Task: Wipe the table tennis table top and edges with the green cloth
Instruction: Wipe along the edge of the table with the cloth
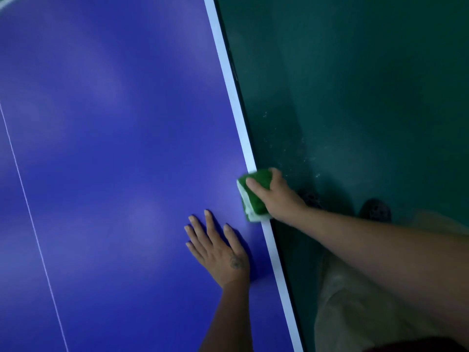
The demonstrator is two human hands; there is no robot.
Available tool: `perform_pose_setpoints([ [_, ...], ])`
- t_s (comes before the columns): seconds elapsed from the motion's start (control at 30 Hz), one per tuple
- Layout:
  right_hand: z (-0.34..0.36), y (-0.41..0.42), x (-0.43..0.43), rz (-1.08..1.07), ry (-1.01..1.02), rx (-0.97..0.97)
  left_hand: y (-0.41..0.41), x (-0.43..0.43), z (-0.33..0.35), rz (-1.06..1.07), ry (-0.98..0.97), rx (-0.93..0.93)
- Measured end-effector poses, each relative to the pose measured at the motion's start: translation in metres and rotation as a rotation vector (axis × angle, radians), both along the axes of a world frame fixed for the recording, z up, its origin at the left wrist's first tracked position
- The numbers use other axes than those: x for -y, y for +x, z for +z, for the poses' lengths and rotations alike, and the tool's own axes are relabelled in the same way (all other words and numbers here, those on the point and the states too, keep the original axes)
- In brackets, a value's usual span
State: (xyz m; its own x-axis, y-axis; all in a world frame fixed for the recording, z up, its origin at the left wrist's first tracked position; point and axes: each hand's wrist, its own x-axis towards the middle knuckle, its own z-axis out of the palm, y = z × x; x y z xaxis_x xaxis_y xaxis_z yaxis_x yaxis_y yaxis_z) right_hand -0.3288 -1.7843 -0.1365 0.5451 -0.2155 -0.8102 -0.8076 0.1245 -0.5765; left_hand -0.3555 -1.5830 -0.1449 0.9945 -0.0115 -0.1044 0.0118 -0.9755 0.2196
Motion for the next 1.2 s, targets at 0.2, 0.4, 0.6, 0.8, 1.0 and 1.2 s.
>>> perform_pose_setpoints([
  [0.2,0.003,0.123,0.071,-0.013,-0.068,0.030,0.065,0.039,0.007,0.125,-0.093,-0.102],
  [0.4,0.006,0.095,0.054,0.004,-0.179,0.063,0.216,0.092,-0.015,0.050,0.025,-0.031],
  [0.6,-0.001,0.050,0.031,-0.239,0.079,0.036,0.332,0.175,-0.020,-0.020,0.091,-0.027],
  [0.8,-0.003,0.097,0.057,-0.278,0.163,0.004,0.364,0.218,-0.013,-0.035,0.081,0.000],
  [1.0,-0.009,0.220,0.117,-0.383,0.093,0.097,0.363,0.222,-0.006,-0.022,0.081,0.021],
  [1.2,-0.015,0.309,0.178,-0.313,0.099,0.111,0.366,0.220,-0.007,-0.006,0.059,0.032],
])
